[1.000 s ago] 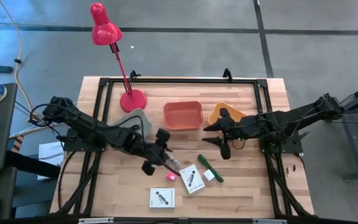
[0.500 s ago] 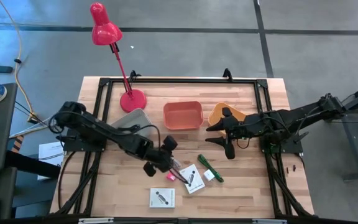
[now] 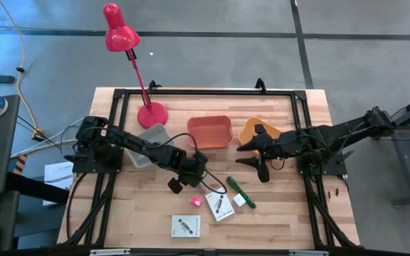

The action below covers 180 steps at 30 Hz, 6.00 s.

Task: Pick and place items into bin
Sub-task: Put the white charger cable into the gray bin, then put the green charger cable into the gray bin

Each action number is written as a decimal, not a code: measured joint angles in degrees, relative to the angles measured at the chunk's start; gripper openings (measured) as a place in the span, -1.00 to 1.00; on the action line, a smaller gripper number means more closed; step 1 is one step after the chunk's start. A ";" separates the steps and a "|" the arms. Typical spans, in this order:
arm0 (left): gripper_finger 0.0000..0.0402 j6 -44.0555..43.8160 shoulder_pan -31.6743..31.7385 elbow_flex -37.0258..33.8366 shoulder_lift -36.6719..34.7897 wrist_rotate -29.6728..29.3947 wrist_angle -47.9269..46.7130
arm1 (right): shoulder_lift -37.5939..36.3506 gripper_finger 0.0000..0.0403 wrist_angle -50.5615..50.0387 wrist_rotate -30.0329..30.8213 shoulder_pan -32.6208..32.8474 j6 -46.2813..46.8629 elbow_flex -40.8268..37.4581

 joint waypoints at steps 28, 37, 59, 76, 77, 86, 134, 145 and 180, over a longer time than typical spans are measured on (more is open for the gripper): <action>-0.39 0.49 -0.20 0.00 6.13 2.63 4.36 | 0.04 -0.12 -1.64 3.02 1.87 0.69 0.00; -0.39 -1.39 -0.17 0.00 6.16 2.02 4.28 | 0.04 -0.12 -1.88 3.02 1.87 0.84 0.00; -0.72 -9.41 -0.15 0.00 5.55 1.55 2.78 | 0.04 -0.12 -1.90 2.62 1.87 1.89 0.00; -0.84 -23.29 -0.20 0.00 -0.81 -0.84 -3.46 | 0.13 -0.12 -3.64 2.58 1.87 1.80 0.00; -0.84 -24.02 -0.20 0.02 -1.62 -1.42 -3.90 | 0.13 -0.12 -3.87 2.58 1.87 1.78 0.00; -0.85 -29.08 -0.20 0.03 -10.37 -9.24 -13.43 | 0.13 -0.12 -4.74 2.60 1.87 1.28 0.00; -0.59 -50.86 5.22 -17.88 -27.03 -27.61 -38.70 | 0.15 -0.12 -5.88 5.57 5.35 4.73 0.00; -0.10 -41.04 10.72 -17.88 -29.79 -21.11 -34.35 | 0.15 -0.12 -7.96 3.59 5.81 10.71 0.00; -0.28 -22.70 10.67 3.07 -30.60 -15.97 -33.38 | 17.06 -0.12 -18.72 5.68 32.09 52.27 -7.50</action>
